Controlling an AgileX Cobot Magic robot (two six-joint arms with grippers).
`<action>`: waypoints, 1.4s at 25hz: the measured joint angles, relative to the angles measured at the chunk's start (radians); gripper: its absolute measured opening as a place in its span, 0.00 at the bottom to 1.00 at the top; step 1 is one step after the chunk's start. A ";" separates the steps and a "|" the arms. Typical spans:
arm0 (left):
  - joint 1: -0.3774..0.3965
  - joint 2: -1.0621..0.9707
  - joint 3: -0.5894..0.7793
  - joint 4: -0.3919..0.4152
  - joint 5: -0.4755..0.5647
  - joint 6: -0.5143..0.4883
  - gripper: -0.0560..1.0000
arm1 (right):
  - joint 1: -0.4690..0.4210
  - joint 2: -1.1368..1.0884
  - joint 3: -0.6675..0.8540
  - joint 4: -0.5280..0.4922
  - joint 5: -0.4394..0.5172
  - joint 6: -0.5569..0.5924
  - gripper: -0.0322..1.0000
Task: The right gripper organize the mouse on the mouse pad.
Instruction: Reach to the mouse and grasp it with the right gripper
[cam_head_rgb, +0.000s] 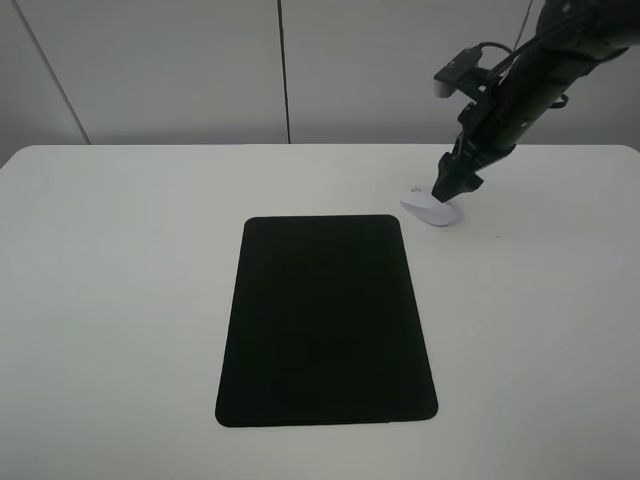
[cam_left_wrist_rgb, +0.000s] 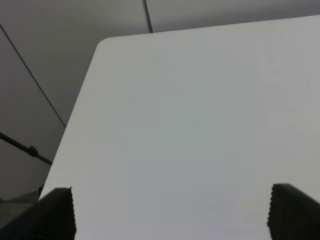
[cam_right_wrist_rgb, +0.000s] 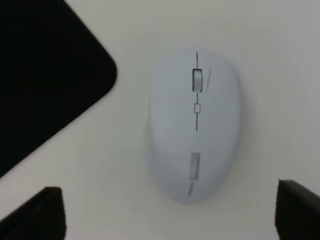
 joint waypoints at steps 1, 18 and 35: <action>0.000 0.000 0.000 0.000 0.000 0.000 0.80 | 0.000 0.013 -0.003 0.000 -0.001 -0.010 0.83; 0.000 0.000 0.000 0.000 0.000 0.000 0.80 | 0.000 0.239 -0.180 0.029 -0.019 -0.083 0.83; 0.000 0.000 0.000 0.000 0.000 0.000 0.80 | 0.000 0.323 -0.214 0.030 -0.001 -0.083 0.83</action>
